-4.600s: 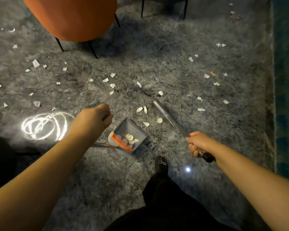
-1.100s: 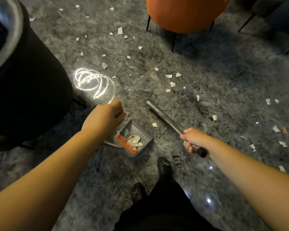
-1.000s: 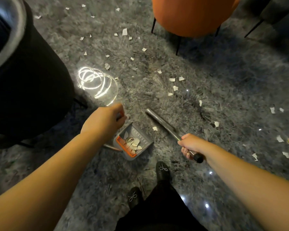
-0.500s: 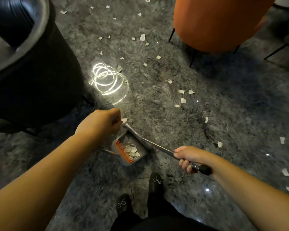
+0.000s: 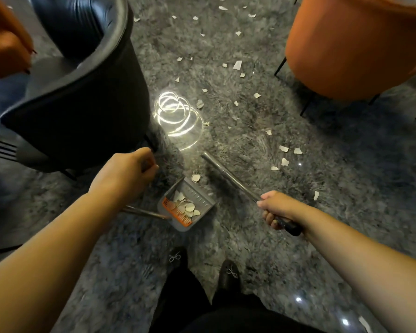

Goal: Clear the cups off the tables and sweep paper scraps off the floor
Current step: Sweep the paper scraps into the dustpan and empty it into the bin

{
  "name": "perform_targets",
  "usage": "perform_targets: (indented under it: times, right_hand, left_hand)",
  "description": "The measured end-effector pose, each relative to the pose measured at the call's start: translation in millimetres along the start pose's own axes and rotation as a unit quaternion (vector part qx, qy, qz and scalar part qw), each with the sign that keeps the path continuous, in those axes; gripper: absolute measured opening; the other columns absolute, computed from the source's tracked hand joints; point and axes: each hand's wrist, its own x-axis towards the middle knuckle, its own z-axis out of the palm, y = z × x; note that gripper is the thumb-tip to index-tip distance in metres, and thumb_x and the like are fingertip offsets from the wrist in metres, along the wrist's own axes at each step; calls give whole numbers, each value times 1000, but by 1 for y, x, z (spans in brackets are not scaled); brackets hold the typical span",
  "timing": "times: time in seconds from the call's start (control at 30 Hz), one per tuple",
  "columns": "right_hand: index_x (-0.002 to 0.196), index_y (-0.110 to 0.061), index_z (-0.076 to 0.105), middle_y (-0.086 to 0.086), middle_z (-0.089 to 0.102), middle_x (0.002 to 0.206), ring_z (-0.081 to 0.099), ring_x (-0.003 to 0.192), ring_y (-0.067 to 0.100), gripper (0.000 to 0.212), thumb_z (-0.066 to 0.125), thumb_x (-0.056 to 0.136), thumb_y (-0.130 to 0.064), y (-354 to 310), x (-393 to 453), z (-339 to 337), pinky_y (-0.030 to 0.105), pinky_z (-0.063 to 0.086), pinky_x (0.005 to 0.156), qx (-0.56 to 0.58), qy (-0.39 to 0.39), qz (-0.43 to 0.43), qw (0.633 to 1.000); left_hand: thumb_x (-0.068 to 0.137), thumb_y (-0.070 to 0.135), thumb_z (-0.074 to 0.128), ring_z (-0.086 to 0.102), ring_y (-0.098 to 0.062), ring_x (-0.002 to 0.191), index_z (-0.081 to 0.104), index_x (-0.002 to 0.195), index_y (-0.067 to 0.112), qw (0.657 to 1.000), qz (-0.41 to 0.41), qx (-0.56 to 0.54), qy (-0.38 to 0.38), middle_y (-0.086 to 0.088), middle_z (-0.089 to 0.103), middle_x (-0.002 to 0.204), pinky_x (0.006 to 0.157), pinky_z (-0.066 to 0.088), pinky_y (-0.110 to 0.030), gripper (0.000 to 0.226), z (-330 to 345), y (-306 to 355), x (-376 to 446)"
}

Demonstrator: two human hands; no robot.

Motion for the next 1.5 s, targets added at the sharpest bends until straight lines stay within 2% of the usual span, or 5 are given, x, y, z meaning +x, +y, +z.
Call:
perform_targets:
  times: [0.2,0.47,0.63,0.87,1.5]
  right_hand:
    - [131,-12,39,4,37,63,32,35,6,28,38,103,-12,-35,30,34,12,29,37,-32,2,-2,999]
    - [89,-4,42,13,45,57,40,47,20,15,41,102,-12,-65,71,96,26,34,47,-142,-9,1,990]
    - [106,-9,41,11,45,59,38,44,17,6,44,101,-12,-63,74,131,19,32,42,-117,-25,40,992]
    - [129,-21,40,-2,40,43,32,31,4,26,39,103,-17,-57,47,122,11,28,35,12,-86,92,992]
    - [147,-22,26,6,39,61,31,30,7,53,49,99,-12,-11,-6,36,13,29,36,235,117,9,965]
  left_hand:
    - [88,33,67,58,-29,59,58,86,24,1000,0,-15,-11,-7,60,66,58,54,-43,13,-8,-37,31]
    - [90,38,63,57,-24,63,54,88,27,998,37,18,-48,-2,59,71,59,53,-41,14,-6,-76,79]
    - [91,35,62,50,-13,54,53,86,26,998,54,2,-41,6,51,62,46,34,-26,15,-7,-86,100]
    - [91,34,64,51,-12,55,53,85,26,996,69,-15,-47,6,51,62,48,38,-27,15,-13,-93,105]
    - [89,29,68,61,-30,67,63,92,17,959,265,-29,-92,-8,67,75,62,52,-40,13,-9,23,160]
